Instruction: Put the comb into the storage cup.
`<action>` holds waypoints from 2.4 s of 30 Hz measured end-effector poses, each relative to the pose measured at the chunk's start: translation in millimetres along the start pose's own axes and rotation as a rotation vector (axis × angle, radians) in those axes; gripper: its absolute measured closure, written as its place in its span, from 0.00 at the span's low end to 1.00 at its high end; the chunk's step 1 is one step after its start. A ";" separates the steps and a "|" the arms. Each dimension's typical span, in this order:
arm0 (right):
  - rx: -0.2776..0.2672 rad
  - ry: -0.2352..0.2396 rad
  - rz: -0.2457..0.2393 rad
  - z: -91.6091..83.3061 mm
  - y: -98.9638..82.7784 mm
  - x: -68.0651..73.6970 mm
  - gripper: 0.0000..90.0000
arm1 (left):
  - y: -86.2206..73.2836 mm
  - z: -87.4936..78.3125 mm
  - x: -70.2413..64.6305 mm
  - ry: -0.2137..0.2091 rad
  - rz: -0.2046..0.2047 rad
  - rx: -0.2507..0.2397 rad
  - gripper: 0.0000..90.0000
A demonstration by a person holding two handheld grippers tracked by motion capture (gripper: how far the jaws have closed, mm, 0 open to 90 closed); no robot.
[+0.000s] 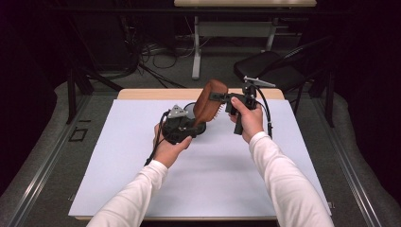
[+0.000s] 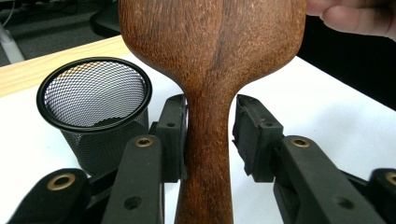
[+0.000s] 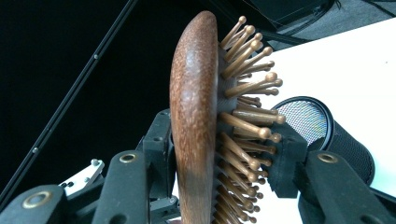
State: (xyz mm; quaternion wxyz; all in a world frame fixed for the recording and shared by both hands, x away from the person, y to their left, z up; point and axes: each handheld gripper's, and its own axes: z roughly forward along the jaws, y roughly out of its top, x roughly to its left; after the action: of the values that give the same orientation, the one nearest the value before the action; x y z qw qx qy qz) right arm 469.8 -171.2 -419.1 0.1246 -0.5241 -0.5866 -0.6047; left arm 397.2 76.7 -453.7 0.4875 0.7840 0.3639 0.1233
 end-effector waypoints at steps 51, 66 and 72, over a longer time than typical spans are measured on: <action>-0.099 -0.040 -0.012 -20.5 11.5 -0.1 0.58 | -3.9 -24.8 11.3 0.123 -0.004 -0.079 0.40; -0.117 -0.051 -0.029 -29.1 18.3 7.1 0.57 | -3.4 -30.4 14.6 0.088 -0.014 -0.115 0.39; -0.130 -0.056 -0.034 -32.1 21.4 9.4 0.57 | -3.3 -33.5 15.5 0.094 -0.012 -0.102 0.39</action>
State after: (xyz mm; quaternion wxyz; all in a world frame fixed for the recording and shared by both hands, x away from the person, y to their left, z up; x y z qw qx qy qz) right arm 466.6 -199.8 -391.8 0.0637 -0.5375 -0.5584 -0.6287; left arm 388.3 110.9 -442.4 0.5099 0.7494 0.3843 0.1755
